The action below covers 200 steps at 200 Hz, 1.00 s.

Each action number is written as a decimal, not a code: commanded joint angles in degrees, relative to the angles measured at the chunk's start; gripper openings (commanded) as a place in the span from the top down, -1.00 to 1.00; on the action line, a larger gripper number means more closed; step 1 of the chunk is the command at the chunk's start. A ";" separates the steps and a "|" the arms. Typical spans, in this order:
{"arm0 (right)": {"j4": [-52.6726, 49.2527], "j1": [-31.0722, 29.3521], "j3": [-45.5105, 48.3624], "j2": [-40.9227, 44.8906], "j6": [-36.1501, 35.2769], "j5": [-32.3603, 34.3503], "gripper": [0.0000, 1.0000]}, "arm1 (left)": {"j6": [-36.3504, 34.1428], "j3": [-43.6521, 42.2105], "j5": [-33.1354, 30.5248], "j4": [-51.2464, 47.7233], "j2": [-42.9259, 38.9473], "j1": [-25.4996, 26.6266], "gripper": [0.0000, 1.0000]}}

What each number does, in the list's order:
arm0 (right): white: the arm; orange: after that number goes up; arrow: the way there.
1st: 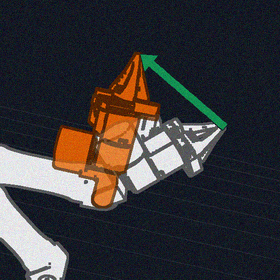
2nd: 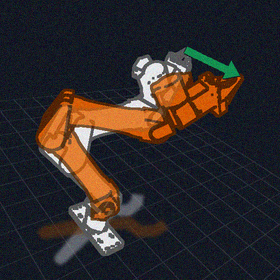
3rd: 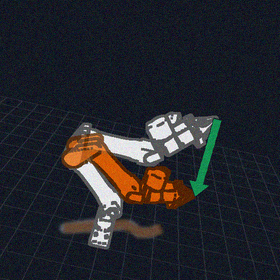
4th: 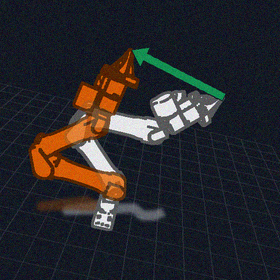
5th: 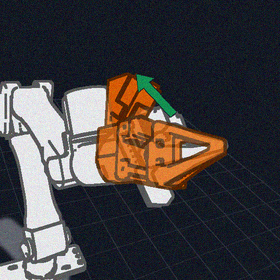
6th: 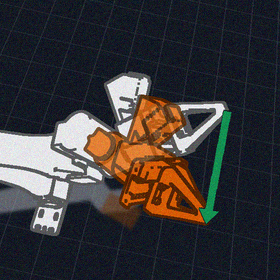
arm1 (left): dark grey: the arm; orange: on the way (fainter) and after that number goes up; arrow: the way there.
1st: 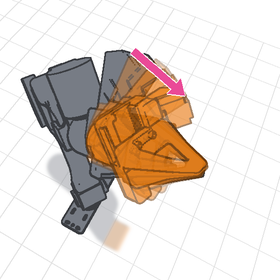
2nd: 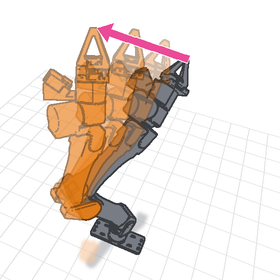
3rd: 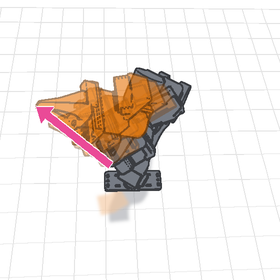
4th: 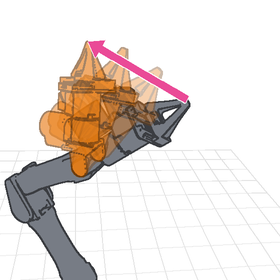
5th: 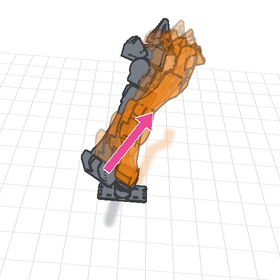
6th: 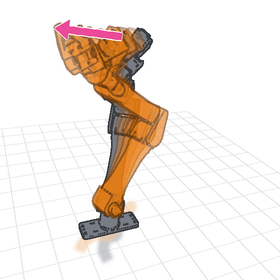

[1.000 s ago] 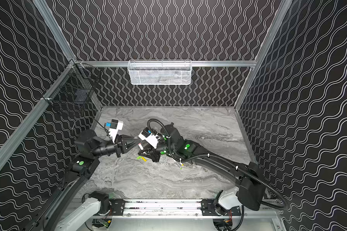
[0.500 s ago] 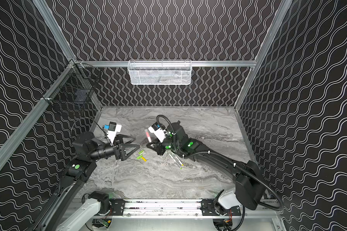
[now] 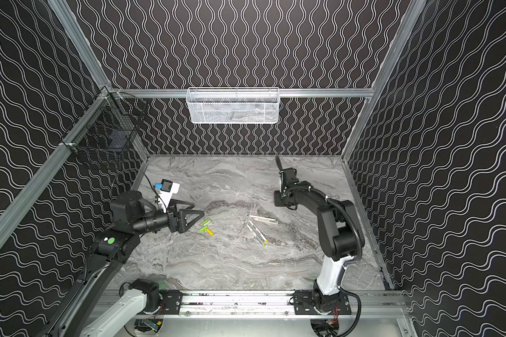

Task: Insert the pens into the pen caps
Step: 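Lower the capped pink highlighter onto the far table area and release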

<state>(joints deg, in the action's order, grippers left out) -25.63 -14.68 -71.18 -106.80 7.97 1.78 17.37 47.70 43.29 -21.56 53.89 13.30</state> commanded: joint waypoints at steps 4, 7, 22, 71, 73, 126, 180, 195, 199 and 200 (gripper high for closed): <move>-4.60 3.41 -1.72 -3.18 -2.85 7.88 1.00 | -3.46 0.44 -5.79 -4.72 -0.17 0.06 -0.97; -4.78 3.69 -1.87 -3.46 -3.06 7.95 1.00 | -3.62 0.38 -6.14 -4.94 -0.18 0.04 -0.97; -5.91 5.40 -3.11 -5.24 -4.27 8.10 0.94 | -3.92 0.46 -7.73 -5.41 -0.24 0.15 -0.97; -6.77 6.62 -4.06 -7.80 -7.06 6.20 0.42 | -4.53 1.25 -9.22 -5.60 0.48 0.14 -0.97; -6.80 6.66 -4.06 -7.85 -7.08 6.19 0.40 | -4.53 1.29 -9.17 -5.60 0.51 0.14 -0.97; -7.33 6.67 -4.58 -6.98 -7.30 5.28 0.07 | -4.19 0.82 -9.45 -5.82 0.21 0.14 -0.97; -6.42 6.59 -4.64 -3.91 -8.22 1.88 -0.13 | -4.27 0.75 -11.44 -7.18 -0.31 0.22 -0.97; -5.74 6.51 -3.97 -2.72 -8.75 -0.66 -0.14 | -4.14 0.73 -12.59 -7.61 -0.60 0.23 -0.97; -5.31 6.51 -3.69 -2.32 -8.76 -1.37 -0.15 | -4.07 0.59 -12.93 -7.87 -0.63 0.16 -0.97; -5.27 6.46 -3.61 -2.30 -8.76 -1.53 -0.16 | -4.08 0.66 -12.99 -7.92 -0.63 0.20 -0.97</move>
<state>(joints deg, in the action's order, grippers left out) -31.11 -8.08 -75.68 -110.96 0.40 4.58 14.39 48.51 32.56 -28.88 53.45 13.52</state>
